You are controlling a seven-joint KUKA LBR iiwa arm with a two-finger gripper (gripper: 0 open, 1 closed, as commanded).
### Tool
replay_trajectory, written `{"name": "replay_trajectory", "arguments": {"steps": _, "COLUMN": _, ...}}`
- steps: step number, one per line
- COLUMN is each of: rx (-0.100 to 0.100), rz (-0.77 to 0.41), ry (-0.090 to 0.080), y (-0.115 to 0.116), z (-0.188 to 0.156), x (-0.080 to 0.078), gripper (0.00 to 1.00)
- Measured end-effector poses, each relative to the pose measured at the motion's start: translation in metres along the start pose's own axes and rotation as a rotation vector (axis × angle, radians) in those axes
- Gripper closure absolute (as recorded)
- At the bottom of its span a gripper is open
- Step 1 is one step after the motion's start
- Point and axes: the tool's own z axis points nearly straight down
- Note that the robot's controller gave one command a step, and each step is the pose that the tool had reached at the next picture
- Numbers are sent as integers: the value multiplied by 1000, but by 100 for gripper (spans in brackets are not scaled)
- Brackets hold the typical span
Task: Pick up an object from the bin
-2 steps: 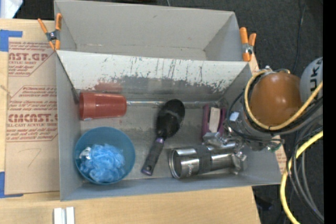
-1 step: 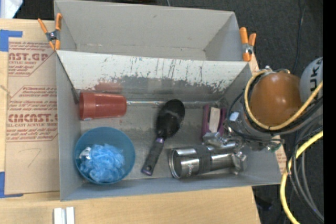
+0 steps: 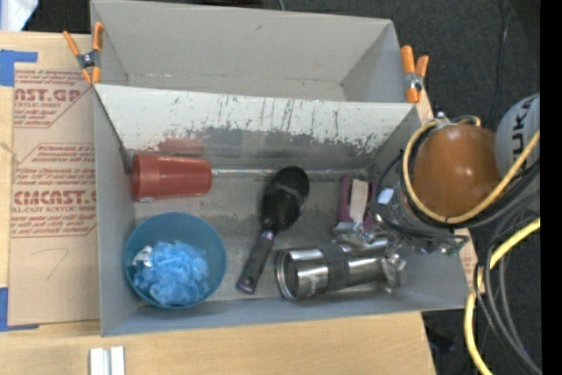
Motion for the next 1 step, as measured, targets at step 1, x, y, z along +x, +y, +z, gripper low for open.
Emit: {"name": "replay_trajectory", "arguments": {"steps": 1, "rx": -1, "rz": 9, "ry": 4, "y": -4, "z": 9, "x": -14, "gripper": 100}}
